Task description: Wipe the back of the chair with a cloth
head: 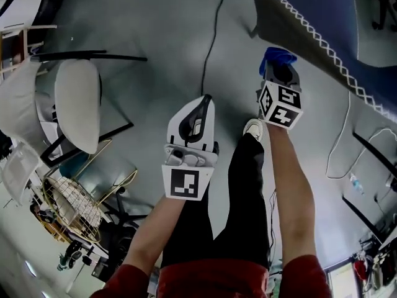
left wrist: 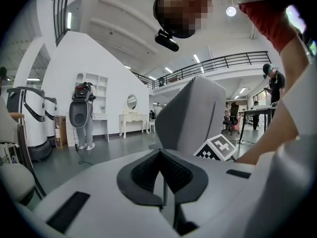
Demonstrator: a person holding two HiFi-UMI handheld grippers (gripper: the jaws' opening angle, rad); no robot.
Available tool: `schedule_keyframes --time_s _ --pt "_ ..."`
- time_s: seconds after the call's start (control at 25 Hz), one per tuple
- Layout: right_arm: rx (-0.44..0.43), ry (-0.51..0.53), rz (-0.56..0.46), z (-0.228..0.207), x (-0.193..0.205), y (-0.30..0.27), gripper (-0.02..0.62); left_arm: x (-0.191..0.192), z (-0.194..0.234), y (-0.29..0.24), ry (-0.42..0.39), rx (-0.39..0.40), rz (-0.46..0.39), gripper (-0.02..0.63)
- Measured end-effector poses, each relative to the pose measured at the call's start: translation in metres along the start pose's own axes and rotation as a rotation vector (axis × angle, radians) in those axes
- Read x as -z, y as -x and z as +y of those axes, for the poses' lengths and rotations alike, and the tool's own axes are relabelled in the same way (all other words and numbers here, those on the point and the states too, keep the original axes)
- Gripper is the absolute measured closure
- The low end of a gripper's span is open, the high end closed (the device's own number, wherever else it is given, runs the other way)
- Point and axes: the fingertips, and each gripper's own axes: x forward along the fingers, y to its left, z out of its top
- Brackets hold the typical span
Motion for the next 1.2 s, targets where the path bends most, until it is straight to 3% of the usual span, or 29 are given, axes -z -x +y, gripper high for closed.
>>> schedule_keyframes --time_s 0.24,0.48,0.96,1.2 --pt "-0.011 0.053 0.016 -0.006 -0.011 -0.026 0.534 0.013 0.0 -0.003 0.035 -0.018 0.029 0.592" --pt "-0.016 0.08 0.041 -0.006 -0.016 -0.02 0.534 0.001 -0.011 -0.009 0.042 0.005 0.026 0.592" --pt "-0.045 0.053 -0.014 0.008 -0.079 0.057 0.534 -0.07 -0.021 0.003 0.031 0.008 0.007 0.592" --pt "-0.077 0.106 -0.048 0.026 -0.124 0.115 0.533 -0.115 -0.026 0.021 -0.002 0.032 0.034 0.592"
